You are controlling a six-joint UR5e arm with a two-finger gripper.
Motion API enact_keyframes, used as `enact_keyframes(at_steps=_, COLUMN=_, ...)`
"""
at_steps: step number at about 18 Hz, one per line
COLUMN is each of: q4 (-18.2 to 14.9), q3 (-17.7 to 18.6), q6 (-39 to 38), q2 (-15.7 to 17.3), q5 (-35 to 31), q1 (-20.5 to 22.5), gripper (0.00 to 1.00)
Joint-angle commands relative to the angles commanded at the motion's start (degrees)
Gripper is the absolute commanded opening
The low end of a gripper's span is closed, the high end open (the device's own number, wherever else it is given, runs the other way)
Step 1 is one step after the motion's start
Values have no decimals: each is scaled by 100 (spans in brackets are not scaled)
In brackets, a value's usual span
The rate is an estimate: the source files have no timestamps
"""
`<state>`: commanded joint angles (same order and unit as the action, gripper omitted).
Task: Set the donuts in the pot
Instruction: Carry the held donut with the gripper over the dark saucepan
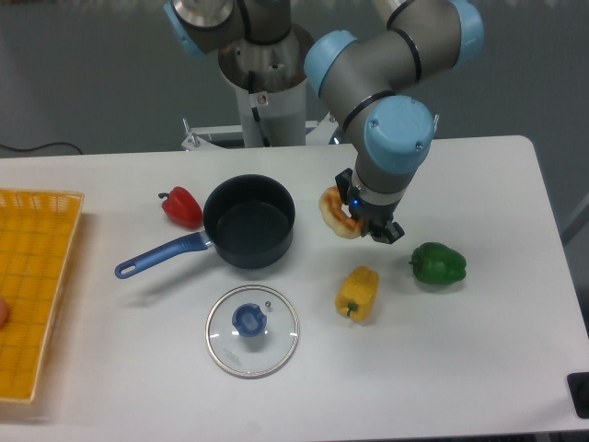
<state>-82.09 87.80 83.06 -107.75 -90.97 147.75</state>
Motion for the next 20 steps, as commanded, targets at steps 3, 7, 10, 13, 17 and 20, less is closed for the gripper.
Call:
enact_keyframes(at_steps=3, q4=35, q3=79, q6=9, q2=9, q5=-9, q1=0, gripper=33)
enact_keyframes(at_steps=7, q4=35, q3=79, q6=-26, q2=17, q5=-9, q1=-9, gripper=33)
enact_keyframes(at_steps=10, q4=35, q3=79, q6=-192, q2=44, q5=-61, q1=-79, gripper=33)
enact_keyframes(at_steps=13, q4=70, q3=105, q6=-746, q2=79, q5=-227, q1=-342, gripper=33)
enact_keyframes(at_steps=17, q4=70, q3=263, q6=-913, q2=149, q5=-334, q1=-659, gripper=33)
enact_keyframes(at_steps=20, q4=62, q3=439, q6=-1256, q2=149, q5=-447, q1=-931, gripper=33)
